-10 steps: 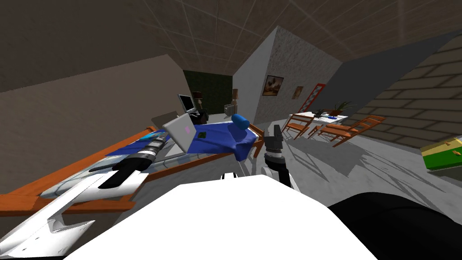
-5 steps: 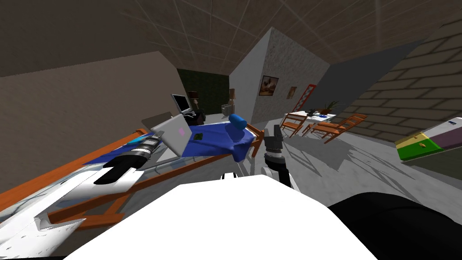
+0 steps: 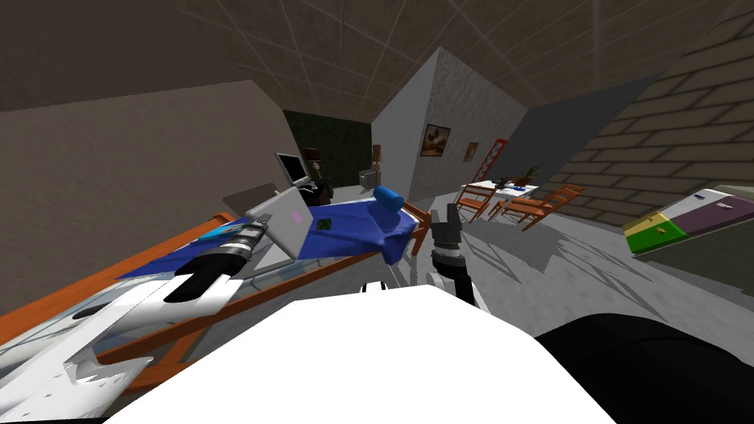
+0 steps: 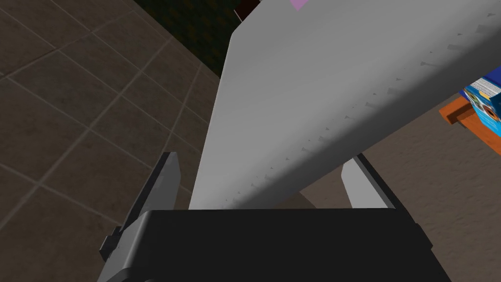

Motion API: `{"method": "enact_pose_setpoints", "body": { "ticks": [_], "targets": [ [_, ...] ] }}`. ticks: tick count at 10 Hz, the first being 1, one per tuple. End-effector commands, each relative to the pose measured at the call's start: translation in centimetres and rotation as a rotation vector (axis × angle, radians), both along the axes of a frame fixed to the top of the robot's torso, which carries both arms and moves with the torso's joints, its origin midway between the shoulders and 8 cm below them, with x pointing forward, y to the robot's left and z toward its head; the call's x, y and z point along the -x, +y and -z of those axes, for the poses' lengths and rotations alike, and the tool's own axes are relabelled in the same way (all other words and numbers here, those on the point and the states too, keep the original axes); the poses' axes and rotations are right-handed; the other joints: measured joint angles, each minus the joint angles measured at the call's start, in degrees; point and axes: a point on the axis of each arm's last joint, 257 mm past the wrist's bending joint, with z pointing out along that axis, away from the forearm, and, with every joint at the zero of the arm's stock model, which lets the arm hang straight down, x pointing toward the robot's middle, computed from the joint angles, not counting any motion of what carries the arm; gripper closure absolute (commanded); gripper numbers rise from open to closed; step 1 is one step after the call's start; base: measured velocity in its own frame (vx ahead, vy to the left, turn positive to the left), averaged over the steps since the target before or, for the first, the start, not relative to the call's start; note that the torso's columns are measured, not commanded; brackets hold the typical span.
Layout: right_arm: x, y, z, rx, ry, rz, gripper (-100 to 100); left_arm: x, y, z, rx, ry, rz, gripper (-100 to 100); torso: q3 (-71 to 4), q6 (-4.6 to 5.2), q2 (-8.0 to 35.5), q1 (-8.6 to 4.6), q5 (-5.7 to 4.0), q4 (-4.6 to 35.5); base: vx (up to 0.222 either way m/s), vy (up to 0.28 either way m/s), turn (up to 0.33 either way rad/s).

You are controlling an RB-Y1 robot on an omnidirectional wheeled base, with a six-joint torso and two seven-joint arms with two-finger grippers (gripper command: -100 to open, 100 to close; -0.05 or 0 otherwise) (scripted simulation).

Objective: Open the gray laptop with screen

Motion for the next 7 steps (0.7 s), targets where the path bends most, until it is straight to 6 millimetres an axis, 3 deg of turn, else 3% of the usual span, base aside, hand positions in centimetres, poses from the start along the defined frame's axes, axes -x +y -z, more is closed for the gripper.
{"method": "enact_pose_setpoints", "body": {
  "ticks": [1, 4, 5, 7],
  "targets": [
    [0.0, 0.0, 0.0, 0.0, 0.0, 0.0, 0, 0.6, -1.0, -0.3, 0.0, 0.0, -0.017, -100, 0.0, 0.0, 0.0, -0.06, -0.02, 0.0, 0.014, 0.055, -0.062],
    [0.0, 0.0, 0.0, 0.0, 0.0, 0.0, 0, 0.9, -1.5, -0.5, 0.001, -0.003, -0.024, -100, 0.0, 0.0, -0.1, 0.11, 0.03, 0.0, 0.015, 0.059, -0.045],
    [0.0, 0.0, 0.0, 0.0, 0.0, 0.0, 0, 0.6, -1.0, -0.3, 0.0, 0.0, -0.017, 100, 0.0, -0.01, 0.0, -0.01, 0.01, 0.0, -0.005, -0.04, 0.095],
    [0.0, 0.0, 0.0, 0.0, 0.0, 0.0, 0, 0.2, -0.2, -0.1, 0.0, 0.001, -0.005, 100, 0.1, -0.04, 0.0, -0.01, 0.2, 0.0, -0.013, -0.09, 0.078]
  ]
}}
